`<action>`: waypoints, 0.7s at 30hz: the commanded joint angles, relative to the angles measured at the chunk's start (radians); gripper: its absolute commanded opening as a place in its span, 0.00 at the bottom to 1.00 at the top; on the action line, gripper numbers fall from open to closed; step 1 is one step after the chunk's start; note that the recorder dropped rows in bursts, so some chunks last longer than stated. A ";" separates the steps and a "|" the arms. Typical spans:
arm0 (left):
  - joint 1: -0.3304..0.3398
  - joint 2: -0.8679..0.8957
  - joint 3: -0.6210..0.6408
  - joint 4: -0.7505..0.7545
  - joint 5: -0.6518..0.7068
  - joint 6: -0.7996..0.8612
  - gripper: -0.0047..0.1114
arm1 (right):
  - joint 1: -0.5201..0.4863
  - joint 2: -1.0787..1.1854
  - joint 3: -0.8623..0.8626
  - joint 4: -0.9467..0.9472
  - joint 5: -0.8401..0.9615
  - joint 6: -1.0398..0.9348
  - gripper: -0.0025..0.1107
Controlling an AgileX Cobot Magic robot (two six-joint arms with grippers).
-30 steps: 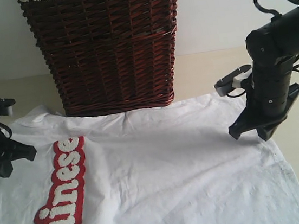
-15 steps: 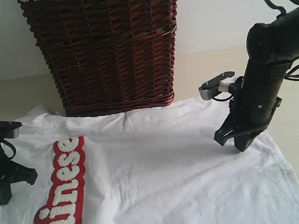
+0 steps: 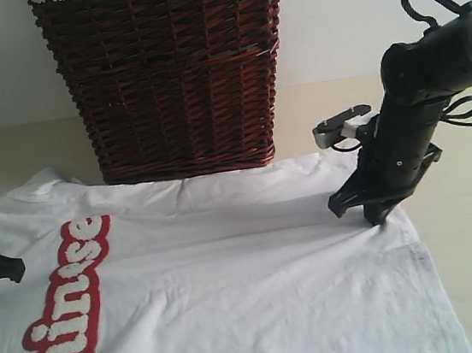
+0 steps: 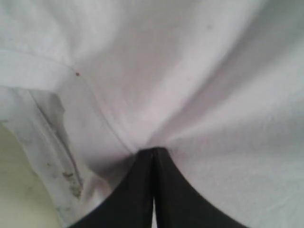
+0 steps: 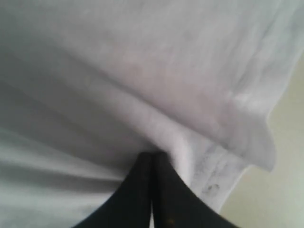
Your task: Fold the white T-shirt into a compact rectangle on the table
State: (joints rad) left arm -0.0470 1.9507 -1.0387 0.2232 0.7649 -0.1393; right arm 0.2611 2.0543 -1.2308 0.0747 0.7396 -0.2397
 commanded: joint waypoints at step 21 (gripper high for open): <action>0.013 -0.071 -0.179 -0.208 -0.177 0.162 0.32 | -0.006 -0.260 -0.095 0.301 0.089 -0.273 0.02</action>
State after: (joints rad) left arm -0.0317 1.8365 -1.1845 0.0386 0.6204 0.0212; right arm 0.2590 1.8368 -1.3185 0.3543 0.8152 -0.4817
